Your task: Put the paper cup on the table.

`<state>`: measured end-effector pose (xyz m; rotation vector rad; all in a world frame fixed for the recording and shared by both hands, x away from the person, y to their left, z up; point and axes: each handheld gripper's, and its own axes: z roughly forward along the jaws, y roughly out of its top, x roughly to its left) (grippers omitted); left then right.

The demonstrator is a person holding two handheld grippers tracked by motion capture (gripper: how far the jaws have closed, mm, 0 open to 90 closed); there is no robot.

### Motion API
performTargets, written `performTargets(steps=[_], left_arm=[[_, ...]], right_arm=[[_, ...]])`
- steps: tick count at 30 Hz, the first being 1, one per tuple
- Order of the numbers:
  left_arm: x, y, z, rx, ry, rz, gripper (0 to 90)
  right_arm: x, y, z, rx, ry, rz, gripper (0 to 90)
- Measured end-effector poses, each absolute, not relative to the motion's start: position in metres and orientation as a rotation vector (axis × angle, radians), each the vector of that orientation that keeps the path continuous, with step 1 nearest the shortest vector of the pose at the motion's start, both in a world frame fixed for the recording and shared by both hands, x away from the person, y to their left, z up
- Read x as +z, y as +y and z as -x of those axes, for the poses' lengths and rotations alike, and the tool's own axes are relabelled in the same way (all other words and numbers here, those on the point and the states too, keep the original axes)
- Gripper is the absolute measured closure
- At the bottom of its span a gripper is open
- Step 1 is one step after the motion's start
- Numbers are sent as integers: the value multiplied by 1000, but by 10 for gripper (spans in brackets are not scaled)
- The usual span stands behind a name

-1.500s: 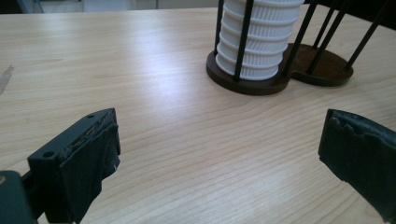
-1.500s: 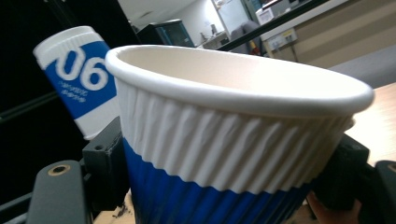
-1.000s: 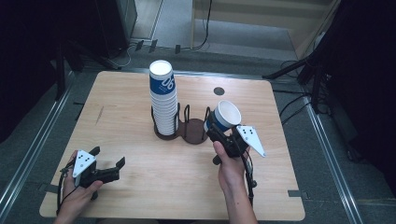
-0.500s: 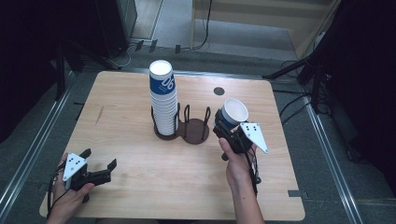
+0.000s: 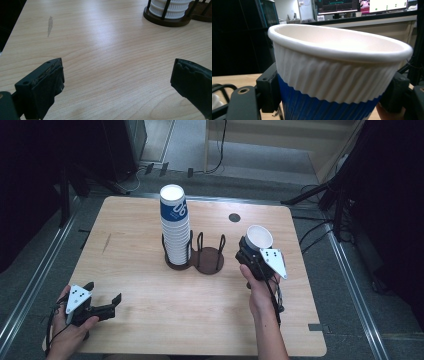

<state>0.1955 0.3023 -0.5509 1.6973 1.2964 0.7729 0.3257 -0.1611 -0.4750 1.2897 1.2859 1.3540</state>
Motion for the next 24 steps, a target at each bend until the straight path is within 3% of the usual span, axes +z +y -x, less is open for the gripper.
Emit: performTargets(steps=[24], left_arm=[[-551, 299, -198, 728, 1307, -1716, 0]], right_arm=[[-512, -166, -364, 1201, 1402, -1239, 207]])
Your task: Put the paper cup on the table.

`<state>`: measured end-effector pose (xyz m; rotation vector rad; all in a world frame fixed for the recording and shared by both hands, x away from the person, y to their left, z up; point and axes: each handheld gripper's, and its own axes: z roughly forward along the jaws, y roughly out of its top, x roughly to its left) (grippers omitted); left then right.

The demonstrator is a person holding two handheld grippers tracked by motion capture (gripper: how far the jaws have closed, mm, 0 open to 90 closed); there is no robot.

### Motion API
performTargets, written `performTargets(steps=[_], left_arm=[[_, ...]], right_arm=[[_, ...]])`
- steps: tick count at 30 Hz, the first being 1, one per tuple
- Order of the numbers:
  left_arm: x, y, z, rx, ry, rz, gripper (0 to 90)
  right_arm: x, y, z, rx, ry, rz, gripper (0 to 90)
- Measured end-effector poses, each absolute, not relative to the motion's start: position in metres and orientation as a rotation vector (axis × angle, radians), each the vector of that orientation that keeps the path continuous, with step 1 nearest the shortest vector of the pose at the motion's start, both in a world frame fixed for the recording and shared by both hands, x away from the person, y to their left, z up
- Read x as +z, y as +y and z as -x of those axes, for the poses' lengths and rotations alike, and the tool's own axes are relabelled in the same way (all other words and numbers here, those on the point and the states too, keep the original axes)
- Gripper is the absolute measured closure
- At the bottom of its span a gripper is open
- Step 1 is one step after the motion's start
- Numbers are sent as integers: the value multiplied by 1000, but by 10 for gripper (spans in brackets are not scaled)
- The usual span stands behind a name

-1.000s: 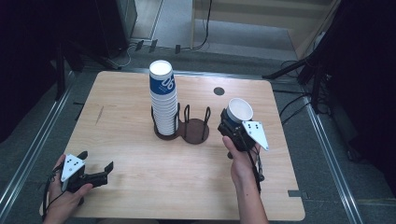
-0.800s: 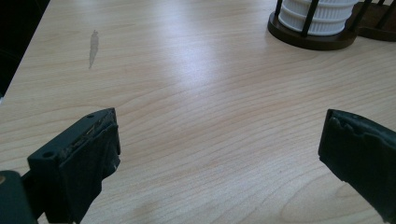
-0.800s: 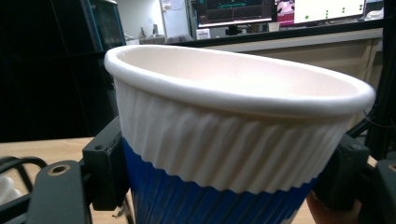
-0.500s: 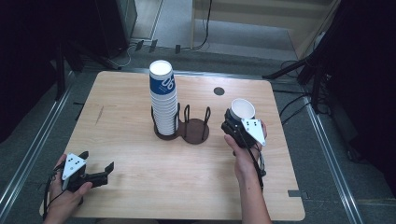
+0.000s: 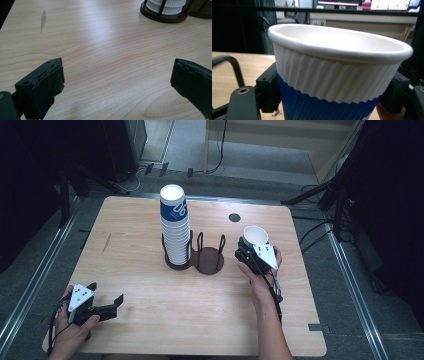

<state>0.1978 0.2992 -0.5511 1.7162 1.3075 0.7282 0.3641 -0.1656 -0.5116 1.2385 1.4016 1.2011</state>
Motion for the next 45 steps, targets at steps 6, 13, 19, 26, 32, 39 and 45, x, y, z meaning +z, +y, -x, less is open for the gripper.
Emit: performTargets(steps=[6, 13, 19, 26, 32, 39, 45], left_arm=[[-551, 300, -198, 720, 1318, -1710, 0], [-551, 299, -198, 727, 1316, -1719, 0], [-551, 299, -198, 730, 1318, -1716, 0], [-551, 300, -198, 727, 1317, -1717, 0], [-551, 299, -198, 730, 1316, -1720, 0], [-551, 299, -198, 725, 1318, -1730, 0], [-551, 299, -198, 729, 1318, -1736, 0]], right_arm=[[-519, -175, -377, 1150, 1391, -1293, 206], [-528, -177, -386, 1098, 1453, -1323, 206], [-533, -173, -391, 1052, 1478, -1320, 203], [-534, -175, -393, 1051, 1502, -1343, 198], [-535, -176, -394, 1046, 1506, -1352, 194], [-537, -177, -396, 1059, 1516, -1380, 173], [-538, -177, -397, 1056, 1528, -1385, 164]])
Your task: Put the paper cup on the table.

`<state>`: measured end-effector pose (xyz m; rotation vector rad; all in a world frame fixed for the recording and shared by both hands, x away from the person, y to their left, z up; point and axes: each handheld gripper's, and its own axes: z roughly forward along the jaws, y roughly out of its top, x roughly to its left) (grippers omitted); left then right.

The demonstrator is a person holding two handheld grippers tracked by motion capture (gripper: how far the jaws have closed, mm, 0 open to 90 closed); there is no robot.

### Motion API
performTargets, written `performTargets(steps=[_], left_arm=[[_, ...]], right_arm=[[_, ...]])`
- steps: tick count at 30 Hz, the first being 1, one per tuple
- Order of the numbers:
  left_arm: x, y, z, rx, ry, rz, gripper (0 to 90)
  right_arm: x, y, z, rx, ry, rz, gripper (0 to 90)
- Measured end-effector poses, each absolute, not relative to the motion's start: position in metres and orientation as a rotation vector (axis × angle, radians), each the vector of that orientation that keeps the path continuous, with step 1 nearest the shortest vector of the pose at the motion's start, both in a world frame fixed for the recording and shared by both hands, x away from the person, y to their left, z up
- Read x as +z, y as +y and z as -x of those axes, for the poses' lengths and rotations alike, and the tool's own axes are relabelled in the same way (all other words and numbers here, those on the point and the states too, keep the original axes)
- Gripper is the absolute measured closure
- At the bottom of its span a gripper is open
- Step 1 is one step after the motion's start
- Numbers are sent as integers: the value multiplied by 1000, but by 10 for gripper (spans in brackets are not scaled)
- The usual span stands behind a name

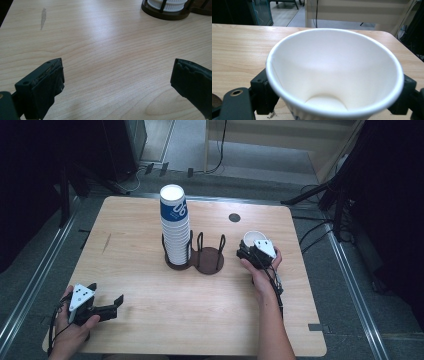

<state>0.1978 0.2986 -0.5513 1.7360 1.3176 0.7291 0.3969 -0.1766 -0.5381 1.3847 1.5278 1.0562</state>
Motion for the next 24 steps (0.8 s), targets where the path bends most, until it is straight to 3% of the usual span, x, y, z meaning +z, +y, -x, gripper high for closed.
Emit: performTargets(steps=[8, 17, 24], left_arm=[[-551, 299, -198, 729, 1318, -1736, 0], [-551, 298, -198, 729, 1319, -1736, 0], [-551, 298, -198, 729, 1321, -1735, 0]], right_arm=[[-538, -177, -397, 1061, 1530, -1394, 151], [-533, -181, -395, 1107, 1561, -1403, 11], [-522, -184, -388, 1168, 1567, -1387, 0]])
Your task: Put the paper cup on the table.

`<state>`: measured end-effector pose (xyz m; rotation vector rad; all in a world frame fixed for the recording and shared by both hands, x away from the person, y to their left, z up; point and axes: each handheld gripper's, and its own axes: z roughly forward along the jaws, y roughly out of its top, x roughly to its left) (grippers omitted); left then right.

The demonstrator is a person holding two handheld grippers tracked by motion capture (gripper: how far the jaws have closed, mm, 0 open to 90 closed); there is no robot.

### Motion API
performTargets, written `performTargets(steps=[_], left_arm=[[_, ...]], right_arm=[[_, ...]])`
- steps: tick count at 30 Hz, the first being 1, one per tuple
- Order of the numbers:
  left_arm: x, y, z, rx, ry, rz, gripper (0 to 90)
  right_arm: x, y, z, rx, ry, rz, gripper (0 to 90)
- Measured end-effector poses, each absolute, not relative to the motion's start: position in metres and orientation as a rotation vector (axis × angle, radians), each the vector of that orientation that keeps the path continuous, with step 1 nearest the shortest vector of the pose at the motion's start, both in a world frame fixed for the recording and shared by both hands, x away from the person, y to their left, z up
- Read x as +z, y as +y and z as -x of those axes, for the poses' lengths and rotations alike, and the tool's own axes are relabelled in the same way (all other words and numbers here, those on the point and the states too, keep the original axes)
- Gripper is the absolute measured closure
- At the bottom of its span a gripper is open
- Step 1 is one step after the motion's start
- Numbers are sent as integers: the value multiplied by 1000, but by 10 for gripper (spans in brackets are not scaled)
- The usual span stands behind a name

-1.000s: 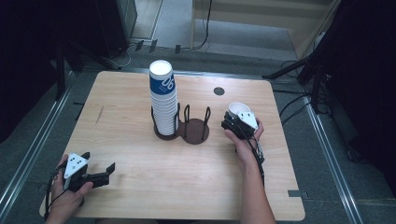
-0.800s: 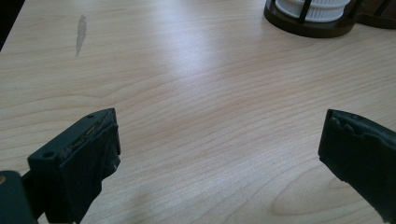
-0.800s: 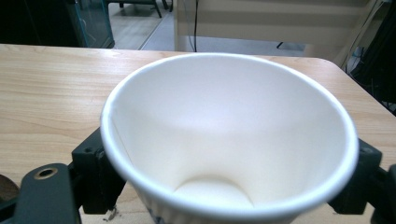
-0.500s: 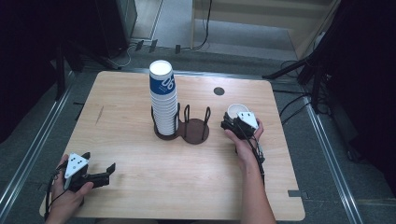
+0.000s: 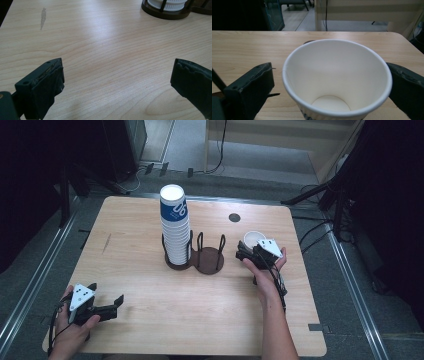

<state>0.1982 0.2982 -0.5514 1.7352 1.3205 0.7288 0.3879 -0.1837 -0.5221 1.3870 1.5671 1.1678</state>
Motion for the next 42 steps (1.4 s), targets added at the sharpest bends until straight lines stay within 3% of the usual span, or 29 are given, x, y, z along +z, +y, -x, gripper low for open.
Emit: performTargets(steps=[22, 42], left_arm=[[-551, 298, -198, 729, 1319, -1741, 0], [-551, 297, -198, 731, 1319, -1750, 0]], right_arm=[[-494, -198, -349, 1255, 1540, -1307, 0], [-492, -225, -316, 1262, 1516, -1295, 0]])
